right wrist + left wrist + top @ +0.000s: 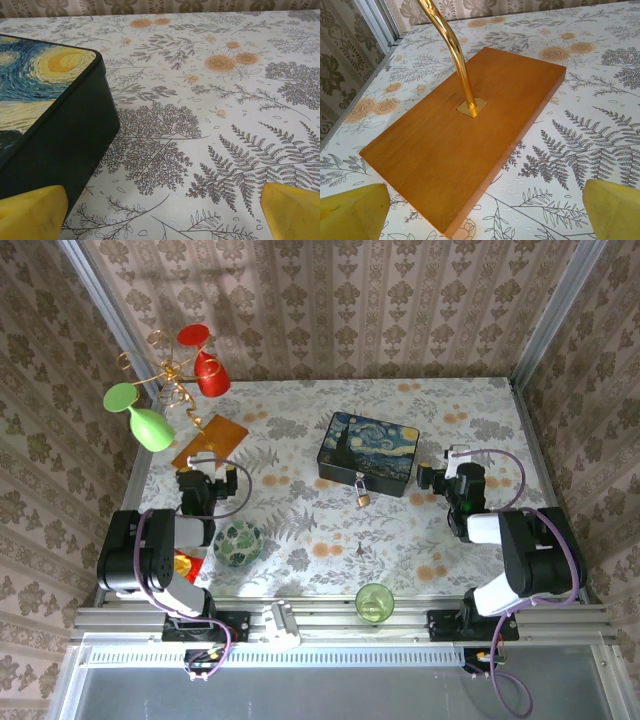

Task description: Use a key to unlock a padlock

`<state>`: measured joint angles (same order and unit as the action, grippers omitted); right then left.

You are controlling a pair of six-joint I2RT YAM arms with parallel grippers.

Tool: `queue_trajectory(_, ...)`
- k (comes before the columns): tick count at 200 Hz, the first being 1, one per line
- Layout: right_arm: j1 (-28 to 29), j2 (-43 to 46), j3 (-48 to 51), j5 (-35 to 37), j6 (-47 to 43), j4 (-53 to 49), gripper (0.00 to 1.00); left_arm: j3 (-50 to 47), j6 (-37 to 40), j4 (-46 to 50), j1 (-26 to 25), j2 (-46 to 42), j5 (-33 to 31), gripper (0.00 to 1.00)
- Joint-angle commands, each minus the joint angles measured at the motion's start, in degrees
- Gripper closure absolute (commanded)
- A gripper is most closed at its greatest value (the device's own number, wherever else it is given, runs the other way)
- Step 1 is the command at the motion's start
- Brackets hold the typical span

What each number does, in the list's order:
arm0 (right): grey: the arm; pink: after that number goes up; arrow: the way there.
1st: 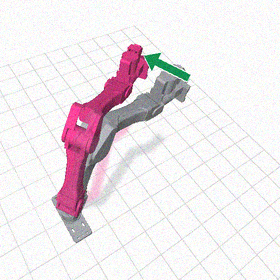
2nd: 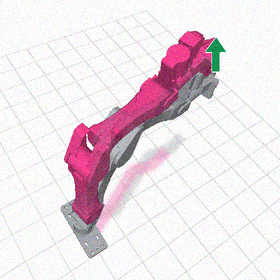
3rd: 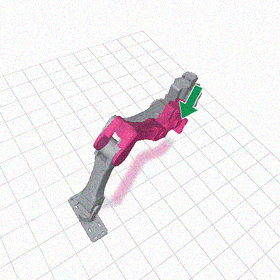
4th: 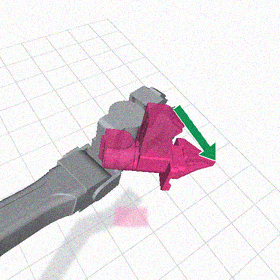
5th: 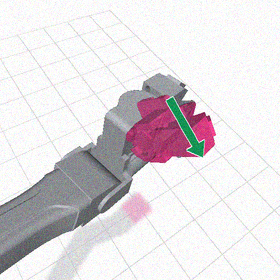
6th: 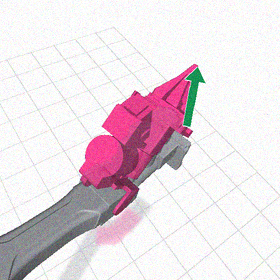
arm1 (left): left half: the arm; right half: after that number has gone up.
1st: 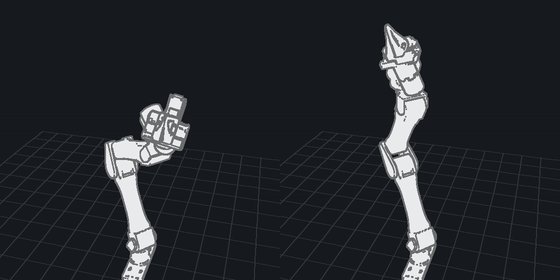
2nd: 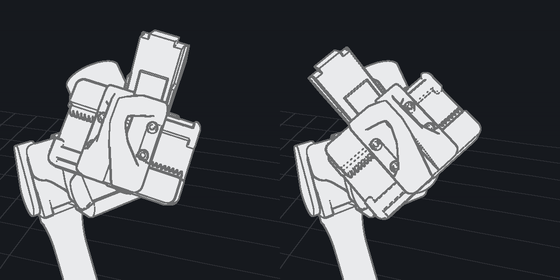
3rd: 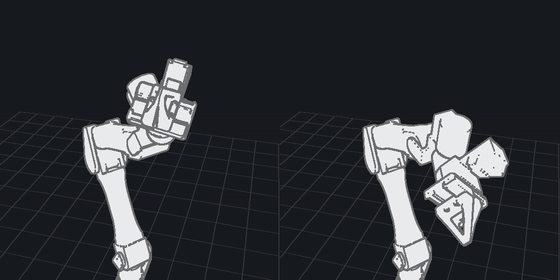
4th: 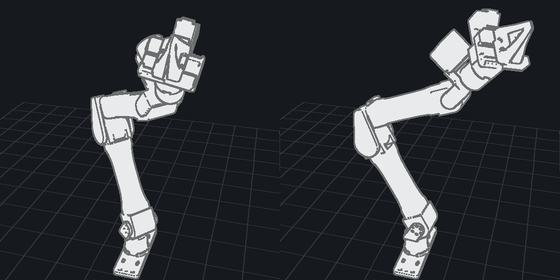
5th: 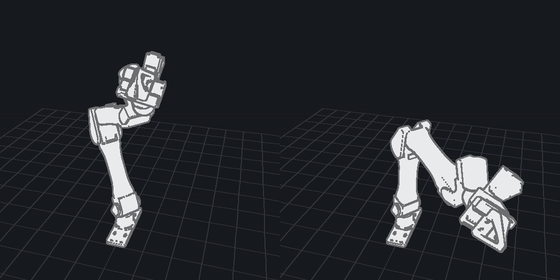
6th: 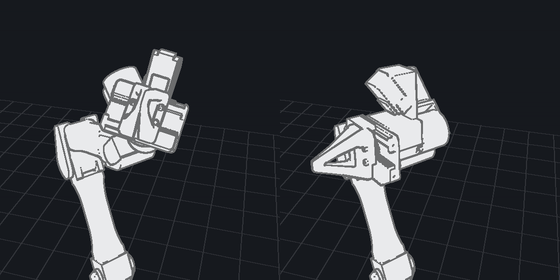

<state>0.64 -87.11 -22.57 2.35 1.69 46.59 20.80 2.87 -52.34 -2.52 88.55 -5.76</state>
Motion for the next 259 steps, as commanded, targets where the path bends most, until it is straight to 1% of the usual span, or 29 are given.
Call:
queue_trajectory(1,0.1,-0.5,-0.9,1.0,0.3,2.0,0.00,1.3,1.0,-1.3,0.3,0.7,0.7,0.00)
queue_trajectory(185,0.1,-0.5,-0.9,1.0,0.2,1.9,0.00,1.3,1.0,-1.3,0.4,0.7,0.8,0.00)
queue_trajectory(219,0.1,-0.5,-1.0,1.0,0.3,1.8,0.00,1.5,0.4,-0.7,1.3,0.7,2.2,0.00)
queue_trajectory(259,0.2,-0.4,-0.8,1.0,0.3,2.2,0.00,1.3,0.2,-1.3,1.3,0.5,1.7,0.00)
